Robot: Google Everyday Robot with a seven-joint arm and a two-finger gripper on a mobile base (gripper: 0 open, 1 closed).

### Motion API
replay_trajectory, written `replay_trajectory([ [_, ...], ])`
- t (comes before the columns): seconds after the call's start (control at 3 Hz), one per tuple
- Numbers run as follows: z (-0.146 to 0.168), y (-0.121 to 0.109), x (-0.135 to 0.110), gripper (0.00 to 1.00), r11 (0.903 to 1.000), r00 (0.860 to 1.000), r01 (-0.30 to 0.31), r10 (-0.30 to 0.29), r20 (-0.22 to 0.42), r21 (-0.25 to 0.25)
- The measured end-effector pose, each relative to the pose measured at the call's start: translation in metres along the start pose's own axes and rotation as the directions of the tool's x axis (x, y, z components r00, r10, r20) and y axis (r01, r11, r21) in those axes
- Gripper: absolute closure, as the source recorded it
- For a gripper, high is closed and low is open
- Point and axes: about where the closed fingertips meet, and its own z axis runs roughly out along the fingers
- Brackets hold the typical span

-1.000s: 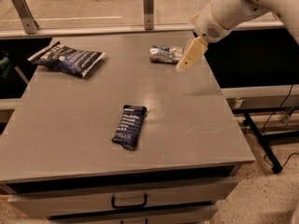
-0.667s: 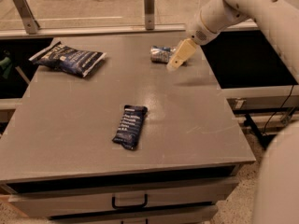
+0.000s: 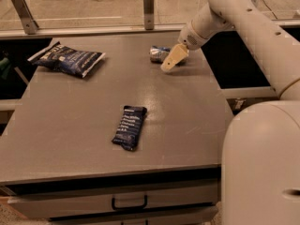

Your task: Pick redbull can

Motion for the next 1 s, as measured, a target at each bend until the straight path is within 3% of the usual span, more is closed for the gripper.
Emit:
replay_trajectory([
  [0.33, 0.005, 0.006, 0.001, 0.39, 0.9993, 1.000, -0.007, 0.007, 0.002, -0.036],
  [0.67, -0.005, 0.032, -0.008, 0.62, 0.9946, 0.998, 0.047, -0.044, 0.035, -0.093],
  [1.0, -0.037, 0.095, -0.030, 0.86, 0.9636, 0.975, 0.201, -0.179, 0.132, -0.177],
])
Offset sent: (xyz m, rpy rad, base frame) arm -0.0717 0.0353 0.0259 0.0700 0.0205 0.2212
